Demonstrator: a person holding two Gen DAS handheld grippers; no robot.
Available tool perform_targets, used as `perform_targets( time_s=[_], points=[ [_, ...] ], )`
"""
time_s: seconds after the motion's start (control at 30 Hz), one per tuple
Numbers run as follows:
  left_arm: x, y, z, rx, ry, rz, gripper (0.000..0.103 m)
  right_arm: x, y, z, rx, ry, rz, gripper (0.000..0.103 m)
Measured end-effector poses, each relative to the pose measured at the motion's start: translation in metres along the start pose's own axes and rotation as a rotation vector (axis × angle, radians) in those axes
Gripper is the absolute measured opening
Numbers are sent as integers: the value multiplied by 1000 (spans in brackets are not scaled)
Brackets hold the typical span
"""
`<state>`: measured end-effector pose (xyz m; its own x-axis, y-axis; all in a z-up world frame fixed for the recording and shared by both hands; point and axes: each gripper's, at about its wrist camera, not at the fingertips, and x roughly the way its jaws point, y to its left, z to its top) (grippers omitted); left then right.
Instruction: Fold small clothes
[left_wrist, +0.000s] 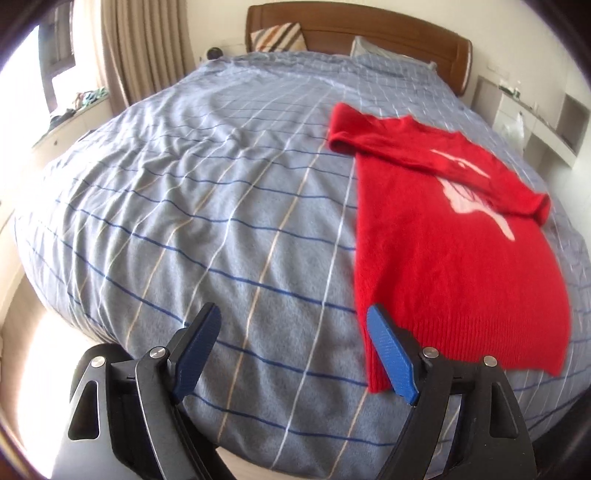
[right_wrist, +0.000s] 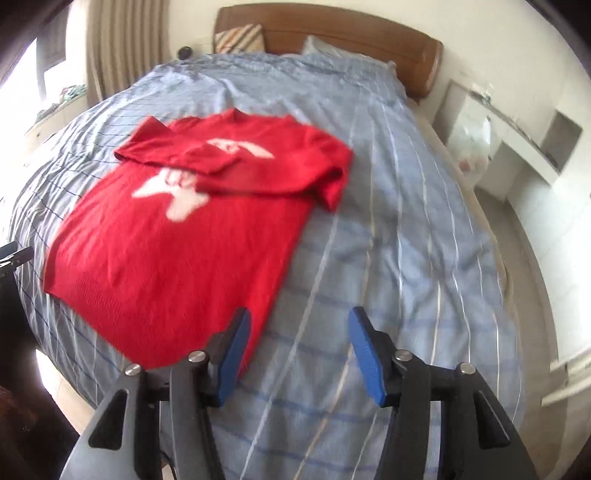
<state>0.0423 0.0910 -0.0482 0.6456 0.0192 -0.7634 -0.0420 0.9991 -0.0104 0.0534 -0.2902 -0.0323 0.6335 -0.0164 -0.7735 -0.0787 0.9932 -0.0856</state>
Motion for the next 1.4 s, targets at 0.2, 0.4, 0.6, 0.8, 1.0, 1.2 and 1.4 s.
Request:
perform_targets(
  time_s=[0.2,0.4,0.6,0.8,1.0,1.2,1.4],
  points=[
    [18,13,-15,-32,-101,102,83,78,72,92,-181,-28,292,57],
    [33,27,-13,-80,-39,103,83,173,95,109,-112,73,237,11],
    [39,28,-14,-109,-8,70,83,101,-36,98,227,-82,179,5],
    [37,28,-16,-113,-13,68,84,37,-219,14,606,-133,-21,5],
    [38,21,-19,-84,-18,100,85,33,-299,-82,908,-101,-35,5],
    [38,21,-21,-73,-19,114,86,39,-303,-127,1059,-121,-5,5],
    [39,20,-22,-60,-21,128,86,35,-305,-132,1075,-125,-42,4]
  ],
)
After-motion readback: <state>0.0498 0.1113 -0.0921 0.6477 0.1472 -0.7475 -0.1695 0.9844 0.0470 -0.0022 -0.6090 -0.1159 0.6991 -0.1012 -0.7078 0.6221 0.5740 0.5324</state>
